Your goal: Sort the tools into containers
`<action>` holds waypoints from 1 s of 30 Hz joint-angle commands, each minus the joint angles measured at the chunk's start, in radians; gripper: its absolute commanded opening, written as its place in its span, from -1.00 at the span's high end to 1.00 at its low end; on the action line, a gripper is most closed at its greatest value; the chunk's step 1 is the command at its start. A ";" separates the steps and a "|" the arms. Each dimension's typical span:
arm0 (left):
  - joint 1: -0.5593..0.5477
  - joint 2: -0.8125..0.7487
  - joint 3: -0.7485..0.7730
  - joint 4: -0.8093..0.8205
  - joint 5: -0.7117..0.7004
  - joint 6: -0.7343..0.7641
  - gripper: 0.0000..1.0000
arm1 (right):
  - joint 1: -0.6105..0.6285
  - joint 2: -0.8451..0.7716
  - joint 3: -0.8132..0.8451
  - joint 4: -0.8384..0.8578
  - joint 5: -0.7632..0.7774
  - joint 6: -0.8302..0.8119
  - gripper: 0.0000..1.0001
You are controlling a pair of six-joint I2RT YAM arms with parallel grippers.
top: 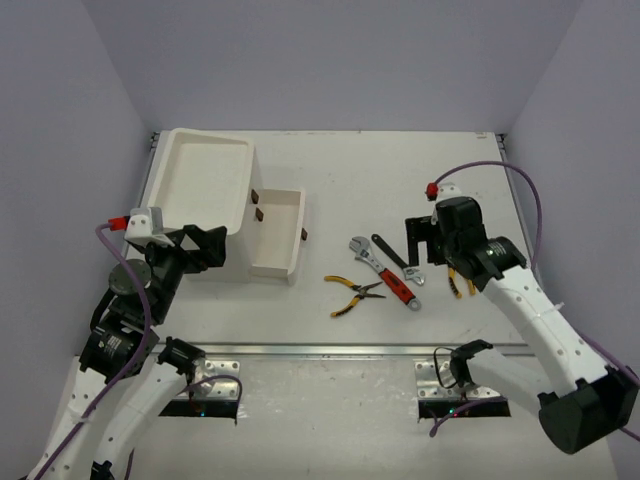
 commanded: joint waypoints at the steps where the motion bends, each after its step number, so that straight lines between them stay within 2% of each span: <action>1: 0.007 0.013 -0.001 0.052 0.019 0.007 -1.00 | 0.018 0.143 -0.025 0.085 -0.188 0.077 -0.86; 2: 0.008 0.016 -0.001 0.052 0.019 0.007 -1.00 | 0.031 0.149 -0.037 0.107 -0.173 0.129 -0.84; 3: 0.008 0.020 -0.001 0.051 0.019 0.007 -1.00 | 0.093 0.177 -0.059 0.143 -0.092 0.222 -0.86; 5: 0.008 0.031 -0.001 0.049 0.019 0.007 -1.00 | 0.223 0.193 -0.128 0.259 0.011 0.294 -0.86; 8: 0.008 0.042 0.000 0.050 0.021 0.007 -1.00 | 0.325 0.223 -0.170 0.348 0.023 0.349 -0.82; 11: 0.008 0.050 -0.001 0.050 0.028 0.009 -1.00 | 0.389 0.376 -0.109 0.369 -0.044 0.267 -0.65; 12: 0.007 0.052 -0.001 0.051 0.032 0.009 -1.00 | 0.416 0.450 -0.087 0.379 -0.075 0.226 -0.54; 14: 0.008 0.055 -0.001 0.053 0.034 0.011 -1.00 | 0.439 0.513 -0.055 0.412 -0.131 0.130 -0.44; 18: 0.008 0.054 -0.003 0.052 0.032 0.011 -1.00 | 0.443 0.645 -0.003 0.468 -0.135 -0.005 -0.09; 24: 0.008 0.054 -0.003 0.051 0.030 0.012 -1.00 | 0.440 0.750 0.023 0.573 -0.169 -0.150 -0.04; 27: 0.008 0.054 -0.003 0.052 0.033 0.011 -1.00 | 0.439 0.797 0.043 0.576 -0.244 -0.227 0.02; 29: 0.008 0.054 -0.003 0.052 0.034 0.011 -1.00 | 0.437 0.819 0.044 0.564 -0.292 -0.255 0.12; 30: 0.008 0.054 -0.003 0.052 0.034 0.011 -1.00 | 0.438 0.823 0.044 0.555 -0.335 -0.267 0.26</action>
